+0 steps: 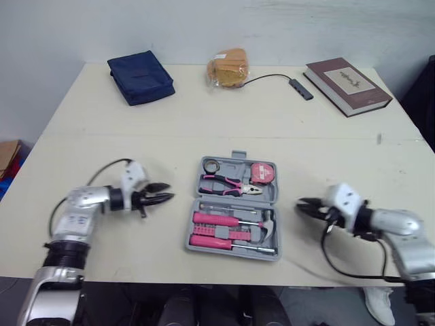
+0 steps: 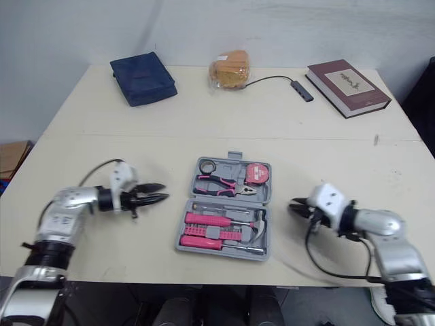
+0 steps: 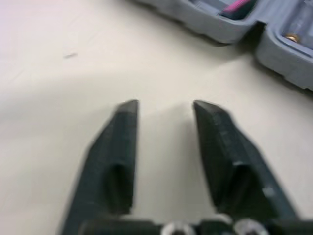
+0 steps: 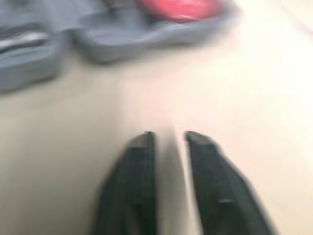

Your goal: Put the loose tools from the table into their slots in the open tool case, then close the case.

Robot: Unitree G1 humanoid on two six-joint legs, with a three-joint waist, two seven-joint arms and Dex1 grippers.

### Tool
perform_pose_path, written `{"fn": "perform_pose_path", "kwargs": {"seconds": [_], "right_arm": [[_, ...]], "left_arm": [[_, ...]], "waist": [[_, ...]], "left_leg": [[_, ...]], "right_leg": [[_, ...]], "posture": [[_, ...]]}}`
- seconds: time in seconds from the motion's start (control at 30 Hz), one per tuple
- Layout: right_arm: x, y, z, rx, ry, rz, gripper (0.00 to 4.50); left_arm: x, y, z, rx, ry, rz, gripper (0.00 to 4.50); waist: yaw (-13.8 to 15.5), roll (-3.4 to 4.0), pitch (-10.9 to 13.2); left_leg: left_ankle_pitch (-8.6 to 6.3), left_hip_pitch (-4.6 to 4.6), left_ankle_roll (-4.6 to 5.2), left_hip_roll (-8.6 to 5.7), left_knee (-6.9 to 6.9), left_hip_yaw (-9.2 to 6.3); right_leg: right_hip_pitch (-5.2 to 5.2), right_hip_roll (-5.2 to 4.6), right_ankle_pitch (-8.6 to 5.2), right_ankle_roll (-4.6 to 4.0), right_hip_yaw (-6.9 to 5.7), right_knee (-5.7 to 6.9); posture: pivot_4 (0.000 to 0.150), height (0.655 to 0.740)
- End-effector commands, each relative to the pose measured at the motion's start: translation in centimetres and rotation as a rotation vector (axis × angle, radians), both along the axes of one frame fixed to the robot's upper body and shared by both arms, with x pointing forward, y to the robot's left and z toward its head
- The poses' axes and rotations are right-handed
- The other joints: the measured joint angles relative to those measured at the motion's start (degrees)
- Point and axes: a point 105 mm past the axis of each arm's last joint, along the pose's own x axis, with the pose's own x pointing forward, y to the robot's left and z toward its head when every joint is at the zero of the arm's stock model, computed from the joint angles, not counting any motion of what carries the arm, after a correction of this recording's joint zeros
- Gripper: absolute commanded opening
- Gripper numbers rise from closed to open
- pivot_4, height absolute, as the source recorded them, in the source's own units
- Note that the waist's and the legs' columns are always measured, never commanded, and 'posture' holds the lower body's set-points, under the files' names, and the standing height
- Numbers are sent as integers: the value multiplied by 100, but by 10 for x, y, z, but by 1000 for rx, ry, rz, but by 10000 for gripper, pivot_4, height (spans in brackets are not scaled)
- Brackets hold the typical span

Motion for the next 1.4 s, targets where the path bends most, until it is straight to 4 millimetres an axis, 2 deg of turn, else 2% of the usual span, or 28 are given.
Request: {"fn": "perform_pose_path", "kwargs": {"seconds": [0.03, 0.07, 0.1, 0.13, 0.17, 0.27, 0.4, 0.5, 0.67, 0.93, 1.07, 1.4], "right_arm": [[4, 4, 37, 135, 33, -90, 27642], [6, 4, 41, 148, 101, -135, 35161], [5, 8, 44, 166, 181, -155, 38714], [5, 13, 47, 203, 263, -168, 43712], [4, 19, 51, 232, 333, -171, 45000], [4, 41, 57, 268, 508, -172, 45000], [14, 50, 46, 201, 611, -283, 45000], [29, 58, 43, 193, 605, -347, 45000], [39, 63, 39, 182, 593, -409, 45000], [40, 64, 21, 102, 622, -463, 45000], [42, 66, 19, 120, 630, -474, 45000], [45, 73, 10, 151, 678, -484, 45000]], "left_arm": [[-1, -15, 41, -95, 39, 38, 32711], [-1, -21, 50, -131, 78, 54, 36243], [-2, -27, 56, -134, 99, 49, 37929], [-4, -34, 60, -127, 116, 41, 41720], [-3, -38, 59, -106, 146, 64, 44600], [5, -45, 49, -25, 231, 175, 44600], [11, -58, 42, 22, 258, 244, 44600], [16, -67, 29, 32, 282, 295, 44600], [23, -80, 27, -18, 306, 339, 44600], [28, -76, 20, -17, 311, 402, 44600], [26, -79, 12, 17, 315, 394, 44600], [34, -86, 6, 25, 308, 407, 44600]], "waist": [[-1, 1, 0], [-2, 2, 1], [-2, 3, 2], [-2, 4, 2], [0, 4, 2], [-15, 5, 2], [0, 3, 3], [2, 3, 3], [23, 1, 4], [-12, 1, 4], [-7, 2, 4], [-10, 1, 3]], "left_leg": [[0, 0, 0, -4, 0, -9], [0, 0, 0, -9, 0, -17], [-1, -2, 1, -12, 0, -23], [0, -4, 1, -15, 0, -27], [0, -5, 0, -15, 0, -29], [1, -6, -3, -15, -7, -35], [5, -13, -8, -18, -15, -26], [7, -24, -3, -25, -8, -23], [10, -30, 1, -31, -8, -23], [11, -26, 0, -25, -9, -10], [11, -25, -2, -18, -9, -9], [11, -15, -2, -17, -9, -3]], "right_leg": [[4, -37, 0, 0, 4, -1], [4, -43, -1, -2, 4, -2], [4, -48, -1, -2, 8, -1], [3, -51, -1, -2, 14, -1], [3, -52, -1, -2, 15, -1], [4, -48, -3, -6, 11, -1], [-3, -38, -4, -7, 4, 2], [-8, -38, 0, 0, 0, 1], [-9, -23, 2, 4, -7, -2], [-12, -4, 4, 7, -13, -2], [-13, 6, 4, 7, -11, -4], [-9, 6, 4, 8, -3, -3]], "posture": [[1500, 7400], [1500, 7400], [1500, 7400], [1500, 7400], [1500, 7400], [1500, 7400], [1500, 7400], [1500, 7400], [1500, 7400], [1500, 7400], [1500, 7400], [1500, 7400]]}}
